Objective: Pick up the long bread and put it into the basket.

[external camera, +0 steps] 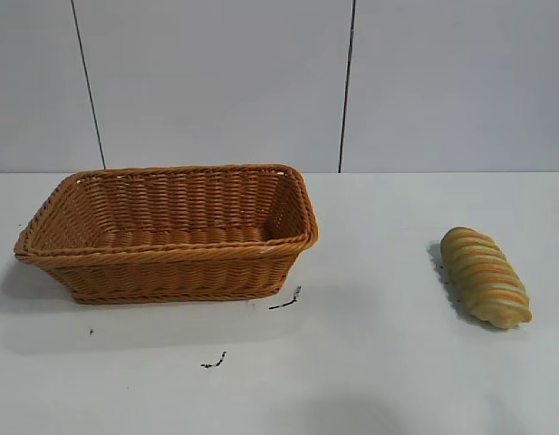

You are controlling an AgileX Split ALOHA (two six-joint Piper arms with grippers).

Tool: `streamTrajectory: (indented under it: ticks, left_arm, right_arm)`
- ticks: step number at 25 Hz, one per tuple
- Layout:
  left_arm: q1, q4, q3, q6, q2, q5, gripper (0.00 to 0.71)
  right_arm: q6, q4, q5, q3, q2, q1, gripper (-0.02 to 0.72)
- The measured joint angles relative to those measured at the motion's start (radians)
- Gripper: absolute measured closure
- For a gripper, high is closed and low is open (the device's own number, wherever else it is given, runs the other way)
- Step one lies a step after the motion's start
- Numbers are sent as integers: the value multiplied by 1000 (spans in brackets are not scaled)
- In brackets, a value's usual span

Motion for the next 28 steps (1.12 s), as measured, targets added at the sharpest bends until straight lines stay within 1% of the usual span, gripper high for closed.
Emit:
streamTrajectory:
  ticks: [7, 8, 10, 13, 16, 22, 24, 26, 28]
  left_arm:
    - [0, 0, 0, 0, 0, 0, 18]
    - [0, 0, 0, 0, 0, 0, 18]
    - [0, 0, 0, 0, 0, 0, 18]
    - [0, 0, 0, 0, 0, 0, 18]
    - [0, 0, 0, 0, 0, 0, 18]
    - [0, 0, 0, 0, 0, 0, 18]
    - [0, 0, 0, 0, 0, 0, 18]
    - [0, 0, 0, 0, 0, 0, 18]
    - [0, 0, 0, 0, 0, 0, 18]
  right_arm:
    - [3, 1, 6, -222, 394, 2, 14]
    - [3, 1, 6, -222, 394, 2, 14]
    - [3, -7, 3, -283, 466, 18, 14]
    - [3, -28, -12, -353, 556, 62, 14]
    - [23, -36, -28, -405, 632, 84, 14]
    - [95, -93, -54, -445, 758, 82, 14]
    - [101, -113, -57, -446, 792, 81, 14]
    - [107, -113, -74, -446, 829, 81, 14]
    - [107, -113, -111, -446, 877, 81, 14]
